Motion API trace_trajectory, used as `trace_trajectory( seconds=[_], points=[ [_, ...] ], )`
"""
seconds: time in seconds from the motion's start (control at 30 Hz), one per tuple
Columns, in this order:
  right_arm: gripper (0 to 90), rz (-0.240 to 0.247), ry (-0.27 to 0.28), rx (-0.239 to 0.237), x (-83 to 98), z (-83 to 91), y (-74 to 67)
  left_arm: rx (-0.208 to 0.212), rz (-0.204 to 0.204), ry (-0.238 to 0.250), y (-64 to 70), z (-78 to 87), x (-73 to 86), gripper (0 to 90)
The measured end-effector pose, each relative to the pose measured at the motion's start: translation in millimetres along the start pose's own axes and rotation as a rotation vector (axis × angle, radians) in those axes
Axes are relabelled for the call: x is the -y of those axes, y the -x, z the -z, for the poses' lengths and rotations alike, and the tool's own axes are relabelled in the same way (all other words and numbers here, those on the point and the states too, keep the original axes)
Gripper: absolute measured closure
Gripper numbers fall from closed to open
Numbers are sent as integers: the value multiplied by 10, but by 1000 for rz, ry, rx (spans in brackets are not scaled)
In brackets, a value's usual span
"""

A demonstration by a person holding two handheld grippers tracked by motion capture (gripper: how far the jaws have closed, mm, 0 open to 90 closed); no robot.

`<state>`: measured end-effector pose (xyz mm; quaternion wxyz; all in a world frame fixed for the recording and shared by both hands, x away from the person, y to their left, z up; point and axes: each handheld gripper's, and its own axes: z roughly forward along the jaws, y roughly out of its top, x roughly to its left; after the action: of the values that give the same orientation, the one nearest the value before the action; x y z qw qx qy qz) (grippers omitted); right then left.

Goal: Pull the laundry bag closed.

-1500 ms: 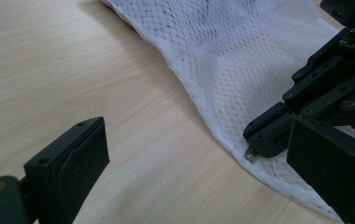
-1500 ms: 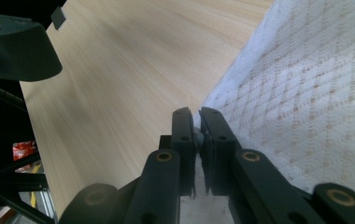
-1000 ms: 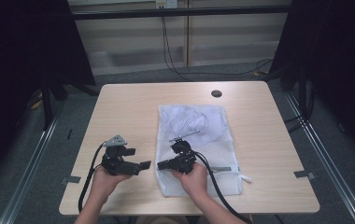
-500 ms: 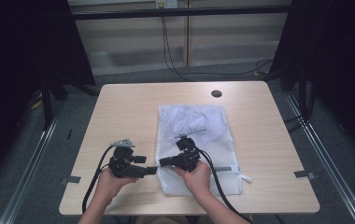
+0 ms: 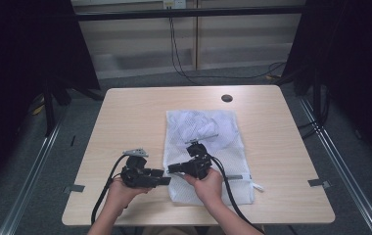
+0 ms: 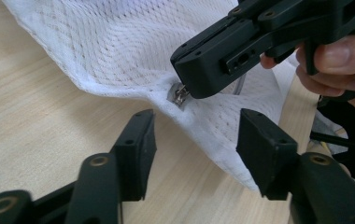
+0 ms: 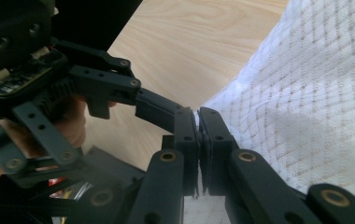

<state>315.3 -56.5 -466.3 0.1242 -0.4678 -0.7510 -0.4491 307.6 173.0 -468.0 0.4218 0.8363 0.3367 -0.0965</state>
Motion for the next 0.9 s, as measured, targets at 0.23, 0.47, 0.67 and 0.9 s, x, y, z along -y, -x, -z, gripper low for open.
trace_trajectory(
  seconds=[0.23, 0.47, 0.67, 0.9],
  points=[
    [870, -2, 1, -8, 0, 3, -5, 10, 23, -5, 20, -65, 6, 549],
    [870, -1, 6, -11, 0, 10, -16, 10, 40, -11, 23, -116, -1, 597],
    [870, -5, 11, -14, 1, 16, -27, 16, 54, -9, 17, -147, -8, 606],
    [870, -6, 17, -20, -1, 24, -43, 26, 64, -15, 20, -192, -12, 620]
  ],
)
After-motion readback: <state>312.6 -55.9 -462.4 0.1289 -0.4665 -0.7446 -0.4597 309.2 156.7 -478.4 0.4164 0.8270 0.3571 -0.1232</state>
